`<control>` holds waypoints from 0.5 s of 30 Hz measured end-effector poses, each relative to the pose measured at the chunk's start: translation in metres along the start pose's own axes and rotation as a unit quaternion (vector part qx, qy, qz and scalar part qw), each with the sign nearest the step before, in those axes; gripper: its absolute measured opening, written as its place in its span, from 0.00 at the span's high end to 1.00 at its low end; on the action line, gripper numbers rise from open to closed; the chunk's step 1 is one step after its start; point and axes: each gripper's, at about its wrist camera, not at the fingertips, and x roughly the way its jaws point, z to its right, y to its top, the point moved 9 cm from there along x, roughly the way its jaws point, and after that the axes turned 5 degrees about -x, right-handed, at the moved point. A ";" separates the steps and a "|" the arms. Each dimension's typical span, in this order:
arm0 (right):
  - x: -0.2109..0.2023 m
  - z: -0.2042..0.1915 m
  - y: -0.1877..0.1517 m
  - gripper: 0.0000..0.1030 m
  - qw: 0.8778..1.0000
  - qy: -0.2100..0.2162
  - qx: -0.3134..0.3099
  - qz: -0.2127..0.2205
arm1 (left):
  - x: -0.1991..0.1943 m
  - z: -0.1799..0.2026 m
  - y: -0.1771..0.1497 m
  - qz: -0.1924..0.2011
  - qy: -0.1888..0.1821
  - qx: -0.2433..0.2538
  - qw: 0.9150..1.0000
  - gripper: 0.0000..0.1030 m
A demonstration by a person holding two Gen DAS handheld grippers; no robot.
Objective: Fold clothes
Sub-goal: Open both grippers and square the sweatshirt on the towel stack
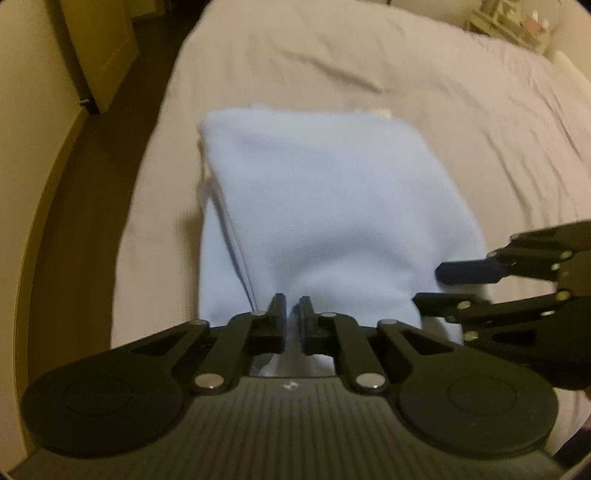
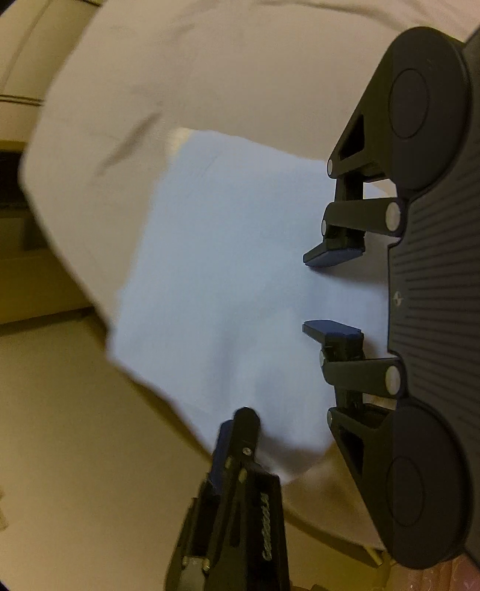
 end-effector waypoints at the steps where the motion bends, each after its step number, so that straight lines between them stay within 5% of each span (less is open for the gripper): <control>1: 0.006 -0.002 -0.003 0.64 1.000 -0.002 0.002 -0.006 | 0.001 -0.001 0.004 -0.003 -0.004 0.002 1.000 0.94; 5: 0.001 -0.005 0.008 0.65 1.000 -0.016 0.016 -0.013 | -0.016 -0.001 0.031 0.014 -0.011 0.030 0.999 0.94; 10: -0.025 0.015 0.049 0.64 0.994 -0.033 0.091 0.044 | 0.000 -0.007 0.077 0.026 -0.017 0.045 0.999 0.93; 15: 0.009 0.043 0.072 0.64 0.985 -0.047 0.164 0.017 | 0.038 -0.021 0.110 0.012 -0.017 0.044 0.999 0.93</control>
